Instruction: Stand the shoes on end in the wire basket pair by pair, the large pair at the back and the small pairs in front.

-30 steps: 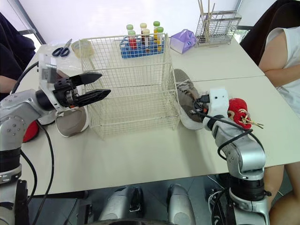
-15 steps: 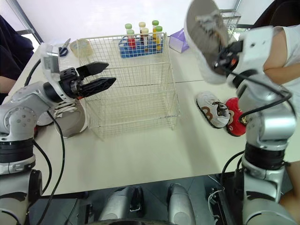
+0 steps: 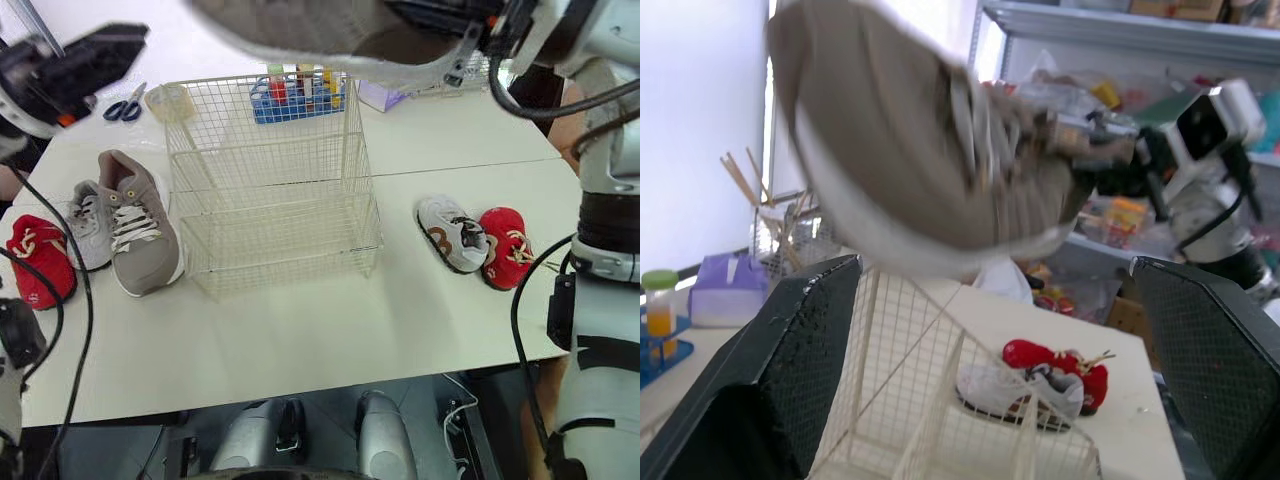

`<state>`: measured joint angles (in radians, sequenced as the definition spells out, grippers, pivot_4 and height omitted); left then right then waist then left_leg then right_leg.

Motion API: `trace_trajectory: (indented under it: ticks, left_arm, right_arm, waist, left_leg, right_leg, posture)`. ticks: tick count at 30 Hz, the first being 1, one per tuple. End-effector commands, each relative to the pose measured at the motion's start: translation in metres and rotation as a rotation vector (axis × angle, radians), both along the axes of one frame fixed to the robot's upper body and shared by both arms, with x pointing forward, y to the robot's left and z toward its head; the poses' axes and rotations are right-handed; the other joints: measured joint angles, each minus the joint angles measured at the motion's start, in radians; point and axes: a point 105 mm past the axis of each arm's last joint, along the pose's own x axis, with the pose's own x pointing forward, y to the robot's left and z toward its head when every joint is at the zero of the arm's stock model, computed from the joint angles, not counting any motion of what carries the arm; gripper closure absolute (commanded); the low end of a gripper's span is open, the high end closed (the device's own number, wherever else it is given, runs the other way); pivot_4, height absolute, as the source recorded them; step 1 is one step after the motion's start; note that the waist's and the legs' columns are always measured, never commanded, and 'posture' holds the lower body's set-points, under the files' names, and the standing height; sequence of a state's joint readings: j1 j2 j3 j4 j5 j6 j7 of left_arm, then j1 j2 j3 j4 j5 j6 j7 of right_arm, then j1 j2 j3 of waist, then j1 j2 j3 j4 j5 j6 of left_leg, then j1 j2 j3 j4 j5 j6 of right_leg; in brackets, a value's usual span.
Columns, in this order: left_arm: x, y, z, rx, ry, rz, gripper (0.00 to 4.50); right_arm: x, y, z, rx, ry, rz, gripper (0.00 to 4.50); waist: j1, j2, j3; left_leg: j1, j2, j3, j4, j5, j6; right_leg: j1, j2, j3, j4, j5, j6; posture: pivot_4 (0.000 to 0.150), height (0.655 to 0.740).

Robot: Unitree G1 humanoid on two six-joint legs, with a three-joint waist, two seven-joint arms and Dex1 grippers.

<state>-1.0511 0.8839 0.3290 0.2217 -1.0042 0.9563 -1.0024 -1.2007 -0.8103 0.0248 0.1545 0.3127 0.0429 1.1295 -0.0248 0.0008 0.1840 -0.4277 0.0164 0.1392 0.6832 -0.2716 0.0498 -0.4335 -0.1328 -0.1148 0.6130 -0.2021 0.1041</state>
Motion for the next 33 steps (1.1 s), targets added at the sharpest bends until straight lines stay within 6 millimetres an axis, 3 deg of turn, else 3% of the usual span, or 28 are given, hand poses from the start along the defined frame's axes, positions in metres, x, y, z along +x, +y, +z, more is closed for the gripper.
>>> trace_trajectory:
  ticks: [1,7,14,21,33]
  left_arm:
    - [-0.006,0.006,0.014,-0.001,-0.012,-0.004,0.00]
    - [-0.005,0.005,0.006,0.064,0.030,0.025,0.00]
    - [-0.014,0.028,-0.003,0.097,0.065,0.124,0.00]
    - [-0.015,0.036,0.000,0.101,0.047,0.171,0.00]
    - [0.002,0.018,0.004,0.084,0.063,0.071,0.00]
  right_arm:
    - [-0.013,0.006,0.018,-0.037,-0.120,0.064,4.27]
    - [-0.018,0.024,0.017,-0.047,-0.173,0.162,4.27]
    - [-0.011,0.020,0.032,0.000,-0.225,0.131,4.27]
    - [-0.014,0.022,0.034,-0.004,-0.263,0.135,4.27]
    - [-0.025,0.041,0.010,-0.078,-0.272,0.207,4.27]
  waist:
    - [0.005,0.000,0.000]
    - [0.003,0.000,0.001]
    - [0.000,0.000,0.001]
    - [0.004,0.000,0.001]
    - [0.004,0.000,0.001]
  left_leg:
    - [0.000,0.000,0.000,0.000,0.000,0.000]
    - [0.000,0.000,0.000,0.000,0.000,0.000]
    - [0.000,0.000,0.000,0.000,0.000,-0.001]
    - [0.000,0.000,0.000,0.000,0.000,-0.001]
    - [0.000,0.000,0.001,0.000,0.000,-0.001]
  right_leg:
    - [0.000,0.000,0.000,0.000,0.000,0.000]
    - [0.000,0.000,0.000,0.001,0.000,0.000]
    - [-0.001,0.000,0.000,0.001,0.000,0.000]
    - [-0.001,0.000,0.000,0.001,0.000,0.000]
    - [-0.001,0.000,0.000,0.002,0.000,0.000]
  posture:
    - [0.150,0.7400]
    - [0.150,0.7400]
    - [0.150,0.7400]
    - [0.150,0.7400]
    - [0.150,0.7400]
